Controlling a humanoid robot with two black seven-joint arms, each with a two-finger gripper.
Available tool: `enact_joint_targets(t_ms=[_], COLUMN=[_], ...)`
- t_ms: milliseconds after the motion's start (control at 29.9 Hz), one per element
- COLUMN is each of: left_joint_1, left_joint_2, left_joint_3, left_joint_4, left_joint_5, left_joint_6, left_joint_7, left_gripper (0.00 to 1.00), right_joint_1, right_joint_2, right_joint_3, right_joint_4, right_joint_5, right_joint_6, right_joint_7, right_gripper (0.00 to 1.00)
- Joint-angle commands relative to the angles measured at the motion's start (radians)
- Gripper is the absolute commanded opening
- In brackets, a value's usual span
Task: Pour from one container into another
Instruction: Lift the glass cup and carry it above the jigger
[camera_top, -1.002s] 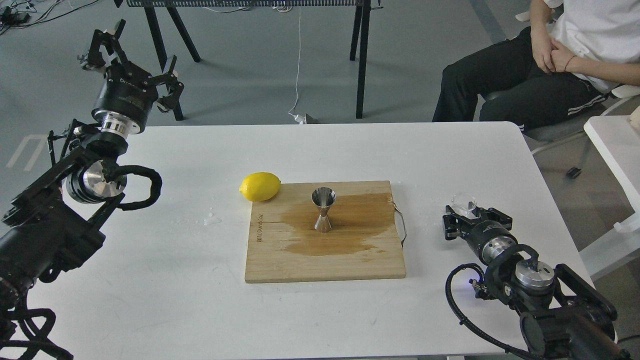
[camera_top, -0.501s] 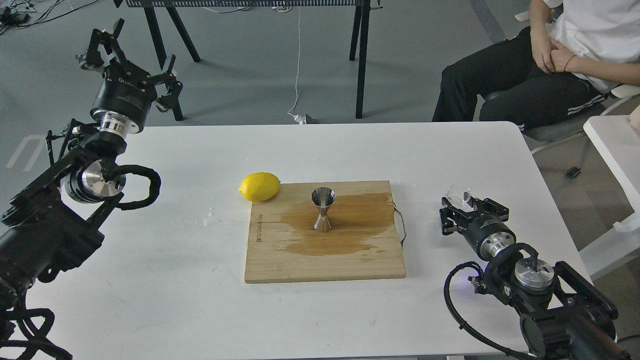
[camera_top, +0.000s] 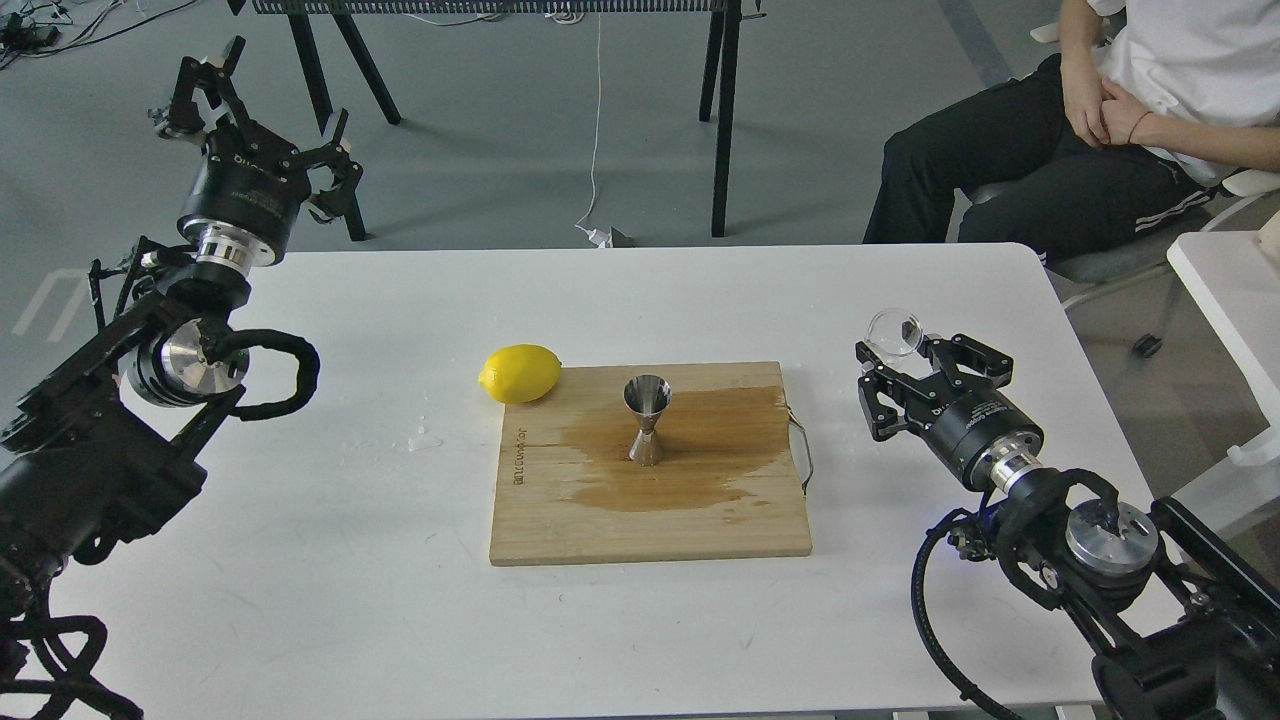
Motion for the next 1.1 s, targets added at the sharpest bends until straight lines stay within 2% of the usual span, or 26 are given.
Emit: enact_joint_targets(t_ms=[0,468,635,1069], left_joint_1=[0.000,0.008,0.008,0.009], left_joint_2=[0.001,0.010,0.009,0.009], left_joint_3=[0.000,-0.003,-0.003,-0.004], left_joint_4=[0.000,0.000,0.000,0.000], left_joint_5=[0.000,0.000,0.000,0.000], left_joint_6=[0.000,0.000,0.000,0.000], left_joint_7=[-0.001,-0.008,-0.008,-0.008], left_gripper=[1.00,1.00,1.00,1.00], right_joint_1=[0.025,0.176,0.239,0.304], right_joint_2=[0.008,0.120,0.148,0.166], right_joint_3=[-0.044,-0.171,-0.246,-0.306], right_joint_4=[0.019,0.027,0.019,-0.036], right_joint_5=[-0.072,-0.157,-0.250,-0.407], right_joint_6=[-0.042,-0.161,-0.199,-0.225], right_joint_7=[0.002,0.013,0.013,0.014], right_gripper=[0.31,0.30,0.30,0.30])
